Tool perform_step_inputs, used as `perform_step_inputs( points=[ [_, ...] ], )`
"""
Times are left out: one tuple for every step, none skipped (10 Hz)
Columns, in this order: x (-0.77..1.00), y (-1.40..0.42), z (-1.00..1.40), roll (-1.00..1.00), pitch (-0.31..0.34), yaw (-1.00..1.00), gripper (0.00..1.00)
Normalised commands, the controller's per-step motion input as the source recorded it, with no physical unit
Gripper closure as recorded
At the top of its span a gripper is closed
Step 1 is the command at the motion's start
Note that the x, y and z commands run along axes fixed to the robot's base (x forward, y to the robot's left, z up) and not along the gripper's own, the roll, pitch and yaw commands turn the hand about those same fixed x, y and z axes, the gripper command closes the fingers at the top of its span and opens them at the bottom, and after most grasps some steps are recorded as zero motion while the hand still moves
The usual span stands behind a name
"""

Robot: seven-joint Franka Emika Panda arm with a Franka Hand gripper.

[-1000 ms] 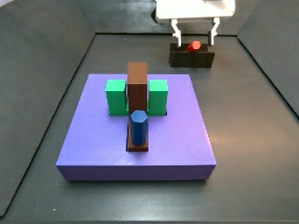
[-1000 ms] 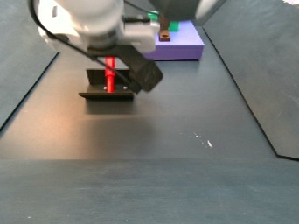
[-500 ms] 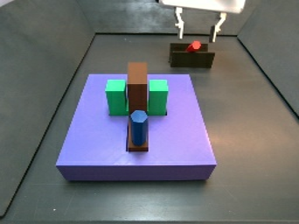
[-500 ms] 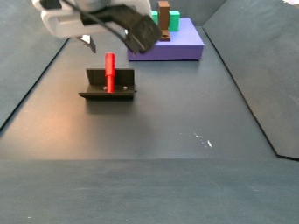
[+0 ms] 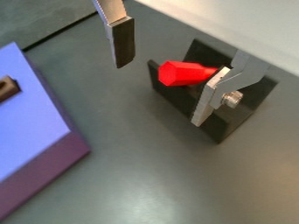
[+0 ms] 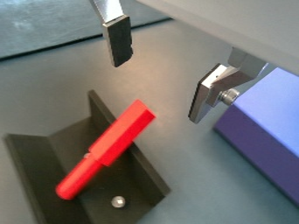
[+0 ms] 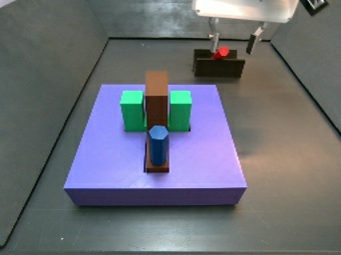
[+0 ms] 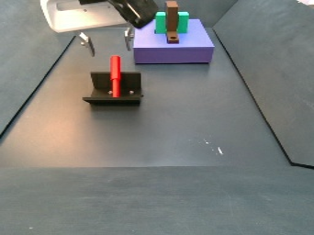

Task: Pick up the red object. Move up. Place the red object on the fixture. Regrasp the red object. Move to above the board. Insert the red object.
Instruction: Regrasp the red object.

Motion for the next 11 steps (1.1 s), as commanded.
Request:
perform_step_inputs(
  points=[
    [0.29, -0.07, 0.0, 1.0, 0.166, 0.0, 0.0],
    [0.14, 0.0, 0.0, 1.0, 0.174, 0.0, 0.0],
    [-0.16, 0.11, 0.26, 0.97, 0.223, -0.18, 0.0],
    [-0.43, 0.17, 0.46, 0.79, 0.231, -0.28, 0.0],
    [-0.39, 0.09, 0.42, 0.73, 0.246, -0.25, 0.0],
    [-0.29, 0.0, 0.19, 0.81, 0.126, -0.23, 0.0],
    [0.0, -0.02, 0.0, 0.95, 0.166, -0.26, 0.0],
    [0.19, -0.1, -0.05, 1.0, 0.197, -0.35, 0.0],
    [0.27, -0.07, -0.13, 1.0, 0.157, -0.33, 0.0],
    [0.3, 0.0, -0.07, 1.0, 0.16, -0.31, 0.0],
    [0.13, 0.0, -0.09, 0.87, 0.0, -0.3, 0.0]
  ],
)
